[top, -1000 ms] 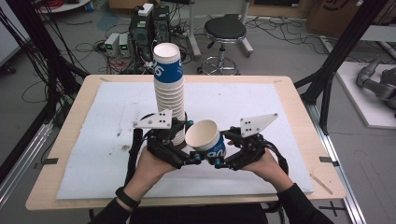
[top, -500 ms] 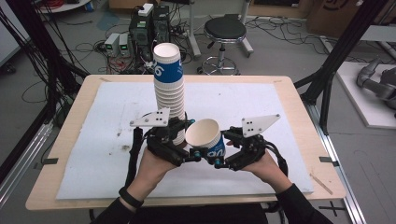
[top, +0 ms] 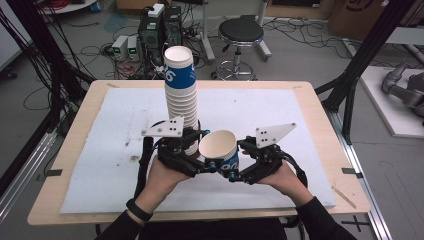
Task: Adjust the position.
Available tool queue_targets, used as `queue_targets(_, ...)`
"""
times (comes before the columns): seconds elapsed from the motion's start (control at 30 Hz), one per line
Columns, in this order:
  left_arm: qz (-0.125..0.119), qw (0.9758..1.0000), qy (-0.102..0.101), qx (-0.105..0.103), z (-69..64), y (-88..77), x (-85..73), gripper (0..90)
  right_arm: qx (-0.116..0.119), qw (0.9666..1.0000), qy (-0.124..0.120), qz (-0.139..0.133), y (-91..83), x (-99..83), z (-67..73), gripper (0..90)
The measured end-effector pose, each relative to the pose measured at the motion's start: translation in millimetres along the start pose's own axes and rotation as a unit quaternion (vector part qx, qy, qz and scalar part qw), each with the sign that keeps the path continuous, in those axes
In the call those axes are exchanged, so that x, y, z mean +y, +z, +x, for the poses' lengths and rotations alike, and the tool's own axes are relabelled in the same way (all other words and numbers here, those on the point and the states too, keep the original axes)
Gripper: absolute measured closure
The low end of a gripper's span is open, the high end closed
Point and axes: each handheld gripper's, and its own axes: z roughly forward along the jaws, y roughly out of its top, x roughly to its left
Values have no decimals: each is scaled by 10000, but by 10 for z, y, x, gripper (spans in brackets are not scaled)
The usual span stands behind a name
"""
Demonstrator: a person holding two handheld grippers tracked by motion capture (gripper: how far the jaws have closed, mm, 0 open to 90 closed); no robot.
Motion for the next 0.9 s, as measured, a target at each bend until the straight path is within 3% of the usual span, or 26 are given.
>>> queue_targets(0.23, 463, 9989, 29, 44, 9, 25, 28, 238, 29, 10000, -7, 18, 20, 13, 14, 218)
queue_targets(0.37, 535, 9986, 52, 31, 2, 40, 31, 238, 37, 10000, 22, 58, 49, 10, 19, 230)
queue_targets(0.43, 507, 9987, 49, 34, -3, 40, 36, 236, 22, 10000, 0, 29, 65, 3, 25, 278)
queue_targets(0.63, 318, 9995, -30, 23, -7, 48, 33, 197, 74, 9999, 17, -132, 58, -1, 16, 280)
queue_targets(0.7, 122, 9998, -145, -88, 4, 44, 27, 181, 67, 9999, -2, -132, 64, -1, 19, 281)
queue_targets(0.9, -65, 9995, -263, -174, 20, 40, 10, 176, 88, 9996, 25, -281, 67, -7, 21, 282)
